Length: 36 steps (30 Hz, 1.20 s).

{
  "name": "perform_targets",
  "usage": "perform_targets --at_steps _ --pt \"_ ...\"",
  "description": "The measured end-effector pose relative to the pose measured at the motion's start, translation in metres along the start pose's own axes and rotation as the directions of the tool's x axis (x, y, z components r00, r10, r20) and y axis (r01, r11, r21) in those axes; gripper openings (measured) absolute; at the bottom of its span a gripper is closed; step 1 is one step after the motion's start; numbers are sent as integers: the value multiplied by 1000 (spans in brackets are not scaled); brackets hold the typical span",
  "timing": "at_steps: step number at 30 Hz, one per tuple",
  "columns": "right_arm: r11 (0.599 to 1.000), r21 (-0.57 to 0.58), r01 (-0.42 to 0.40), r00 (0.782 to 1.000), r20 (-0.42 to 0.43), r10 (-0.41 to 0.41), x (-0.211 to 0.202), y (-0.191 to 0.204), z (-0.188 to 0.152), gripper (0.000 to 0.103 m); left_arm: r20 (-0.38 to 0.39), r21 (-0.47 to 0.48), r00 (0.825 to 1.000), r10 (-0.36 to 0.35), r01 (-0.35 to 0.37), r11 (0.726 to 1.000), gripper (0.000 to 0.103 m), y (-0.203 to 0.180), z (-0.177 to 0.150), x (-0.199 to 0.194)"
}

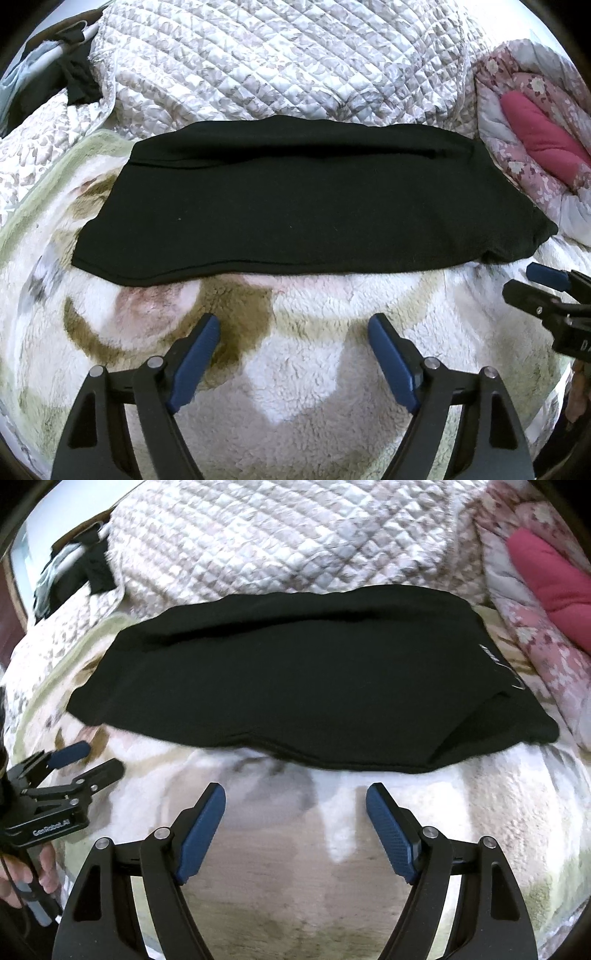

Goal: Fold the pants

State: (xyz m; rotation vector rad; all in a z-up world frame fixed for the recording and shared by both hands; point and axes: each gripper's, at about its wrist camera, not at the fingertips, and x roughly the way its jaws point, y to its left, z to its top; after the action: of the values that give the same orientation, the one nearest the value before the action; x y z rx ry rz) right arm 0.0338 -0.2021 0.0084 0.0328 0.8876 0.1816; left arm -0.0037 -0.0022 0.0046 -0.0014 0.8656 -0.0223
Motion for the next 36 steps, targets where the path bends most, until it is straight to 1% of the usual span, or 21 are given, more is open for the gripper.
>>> perform_targets --at_steps 4,7,9,12,14,16,23,26,28,29,30,31,32,33,34,35,36 --pt "999 51 -6 1000 1 6 -2 -14 3 79 6 -15 1000 -2 2 1000 84 5 0 -1" --pt "997 76 16 1000 13 -17 -5 -21 5 79 13 -33 1000 -2 3 999 84 10 2 -2" --pt "993 115 24 1000 18 -26 -7 -31 8 79 15 -55 1000 1 0 998 84 16 3 -2" --pt "976 214 29 999 8 -32 -5 -53 9 79 3 -126 1000 -4 4 992 84 34 6 1" --pt "958 288 8 1000 -2 -8 -2 -68 8 79 -15 -189 1000 -16 13 982 84 47 8 6" --pt "941 339 -16 1000 7 15 0 -77 7 79 -26 -251 999 -43 35 967 84 60 8 11" --pt "919 393 -39 999 44 24 14 -90 24 79 3 -323 997 -83 80 943 84 75 18 26" --pt "903 425 -63 996 77 33 17 -101 30 78 17 -380 994 -109 107 919 83 88 24 33" --pt "891 449 -70 995 101 27 17 -109 36 73 32 -411 992 -122 124 903 83 96 29 37" --pt "885 460 -69 994 109 21 17 -113 38 70 36 -417 993 -116 120 901 83 98 31 39" --pt "879 472 -65 993 114 13 18 -117 41 62 32 -423 995 -93 98 901 82 101 33 41" --pt "874 481 -60 993 115 5 18 -120 42 54 28 -436 997 -79 83 896 77 106 34 44" --pt "867 495 -55 993 119 -5 18 -125 43 50 30 -458 997 -74 79 885 71 112 35 47" --pt "857 512 -48 992 122 -18 18 -131 45 41 33 -477 997 -70 77 875 69 117 35 48" --pt "852 522 -44 992 122 -23 18 -134 45 34 34 -492 997 -64 73 868 64 121 36 49" --pt "844 534 -42 992 124 -29 19 -139 45 31 35 -499 998 -56 66 864 58 124 37 50" --pt "839 542 -40 991 126 -34 19 -142 45 25 35 -503 998 -44 56 863 55 126 38 50"
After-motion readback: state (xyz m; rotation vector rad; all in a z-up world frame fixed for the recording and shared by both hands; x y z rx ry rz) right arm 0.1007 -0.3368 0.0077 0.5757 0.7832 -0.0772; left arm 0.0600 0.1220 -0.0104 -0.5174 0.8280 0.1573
